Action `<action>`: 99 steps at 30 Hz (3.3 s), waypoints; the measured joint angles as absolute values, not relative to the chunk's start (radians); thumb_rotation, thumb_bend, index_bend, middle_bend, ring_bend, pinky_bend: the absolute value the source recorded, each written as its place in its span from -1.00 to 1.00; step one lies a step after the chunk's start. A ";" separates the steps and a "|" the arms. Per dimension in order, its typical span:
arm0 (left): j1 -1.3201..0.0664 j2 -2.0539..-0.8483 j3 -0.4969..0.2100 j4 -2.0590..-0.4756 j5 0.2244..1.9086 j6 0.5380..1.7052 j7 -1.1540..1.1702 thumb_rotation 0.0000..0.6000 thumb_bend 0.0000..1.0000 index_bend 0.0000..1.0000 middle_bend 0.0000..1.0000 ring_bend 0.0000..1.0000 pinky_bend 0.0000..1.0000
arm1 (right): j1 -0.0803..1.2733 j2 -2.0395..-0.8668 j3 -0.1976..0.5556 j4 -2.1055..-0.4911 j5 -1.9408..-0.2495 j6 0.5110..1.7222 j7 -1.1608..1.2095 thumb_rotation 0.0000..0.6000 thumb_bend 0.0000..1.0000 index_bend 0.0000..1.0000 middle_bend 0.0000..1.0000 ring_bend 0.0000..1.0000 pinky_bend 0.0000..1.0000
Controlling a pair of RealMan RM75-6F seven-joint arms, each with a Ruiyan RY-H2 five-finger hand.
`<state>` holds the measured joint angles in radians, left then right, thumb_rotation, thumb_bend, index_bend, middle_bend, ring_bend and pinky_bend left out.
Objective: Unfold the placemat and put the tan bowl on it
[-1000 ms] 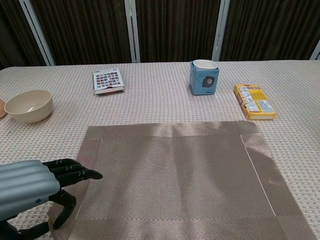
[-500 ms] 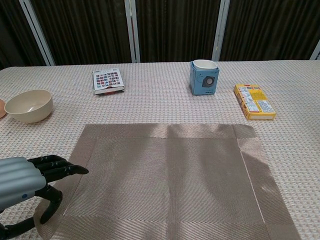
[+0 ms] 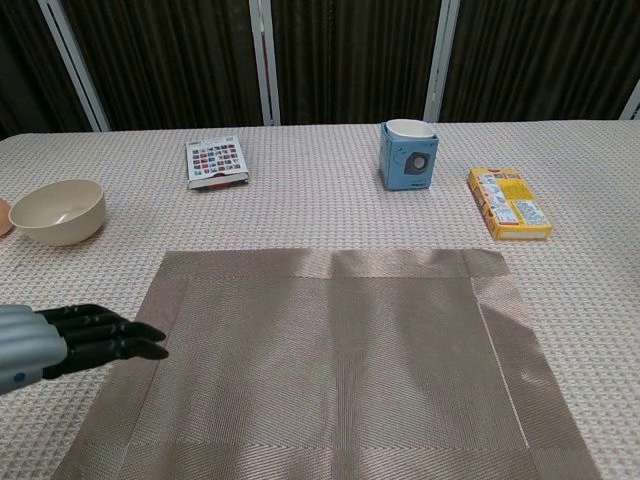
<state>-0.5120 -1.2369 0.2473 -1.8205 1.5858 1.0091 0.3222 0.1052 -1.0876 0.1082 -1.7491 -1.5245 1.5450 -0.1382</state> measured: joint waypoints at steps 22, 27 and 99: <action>-0.534 -1.340 -0.030 -1.296 1.310 1.084 0.093 1.00 -0.84 -0.81 -1.00 -1.00 -1.00 | 0.112 -1.097 0.102 -1.749 -1.529 1.525 -0.156 1.00 -1.00 -1.00 -1.00 -1.00 -1.00; -0.560 -1.474 -0.059 -1.062 1.277 1.019 0.025 1.00 -0.74 -0.60 -1.00 -1.00 -1.00 | 0.117 -1.104 0.098 -1.742 -1.518 1.503 -0.164 1.00 -1.00 -1.00 -1.00 -1.00 -1.00; -0.727 -1.688 0.044 -1.322 1.629 1.004 -0.010 1.00 -1.00 -1.00 -1.00 -1.00 -1.00 | 0.106 -1.072 0.116 -1.750 -1.500 1.525 -0.124 1.00 -1.00 -1.00 -1.00 -1.00 -1.00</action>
